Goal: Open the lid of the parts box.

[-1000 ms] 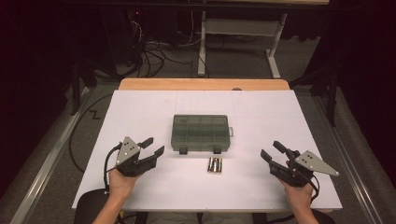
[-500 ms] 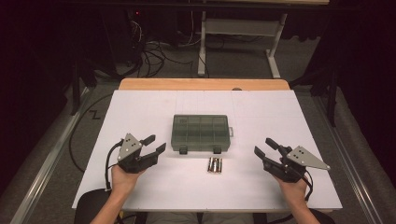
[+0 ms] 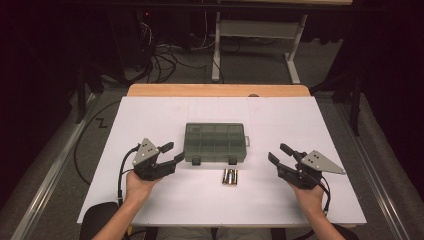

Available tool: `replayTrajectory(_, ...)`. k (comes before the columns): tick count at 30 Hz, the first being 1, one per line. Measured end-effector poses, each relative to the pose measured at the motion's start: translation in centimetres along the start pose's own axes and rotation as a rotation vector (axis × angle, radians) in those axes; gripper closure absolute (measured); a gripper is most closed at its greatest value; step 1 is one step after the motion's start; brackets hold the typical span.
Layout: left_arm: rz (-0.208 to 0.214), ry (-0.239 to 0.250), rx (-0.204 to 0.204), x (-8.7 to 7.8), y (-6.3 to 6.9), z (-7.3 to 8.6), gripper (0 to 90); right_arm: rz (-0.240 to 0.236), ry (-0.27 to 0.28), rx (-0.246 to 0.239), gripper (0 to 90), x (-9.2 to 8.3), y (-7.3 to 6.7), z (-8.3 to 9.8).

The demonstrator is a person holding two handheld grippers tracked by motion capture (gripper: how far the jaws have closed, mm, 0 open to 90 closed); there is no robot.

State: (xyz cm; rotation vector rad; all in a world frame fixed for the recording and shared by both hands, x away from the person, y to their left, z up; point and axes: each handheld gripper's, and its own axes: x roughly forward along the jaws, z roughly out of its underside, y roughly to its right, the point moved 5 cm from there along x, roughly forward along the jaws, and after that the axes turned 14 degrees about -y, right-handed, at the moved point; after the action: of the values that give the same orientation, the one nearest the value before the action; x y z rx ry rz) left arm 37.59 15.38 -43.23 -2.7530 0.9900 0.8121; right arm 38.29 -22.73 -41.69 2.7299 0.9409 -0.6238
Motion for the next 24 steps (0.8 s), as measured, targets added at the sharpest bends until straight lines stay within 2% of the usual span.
replayTrajectory(5,-0.001,0.014,-0.002,0.3,0.0,-0.5,44.5,-0.003,0.018,0.004,46.2,0.3,0.0,-0.6)
replayTrajectory(12,0.014,0.009,0.0,1.3,0.0,-0.7,44.4,-0.006,0.006,0.002,46.2,1.0,-0.1,-0.8)
replayTrajectory(18,0.01,0.017,0.021,1.6,0.2,-1.3,44.3,-0.012,-0.002,0.001,46.6,1.9,-0.2,-1.1)
replayTrajectory(24,0.009,0.016,0.004,2.2,0.0,-1.4,44.2,-0.022,-0.006,0.0,46.8,2.8,-0.4,-1.4)
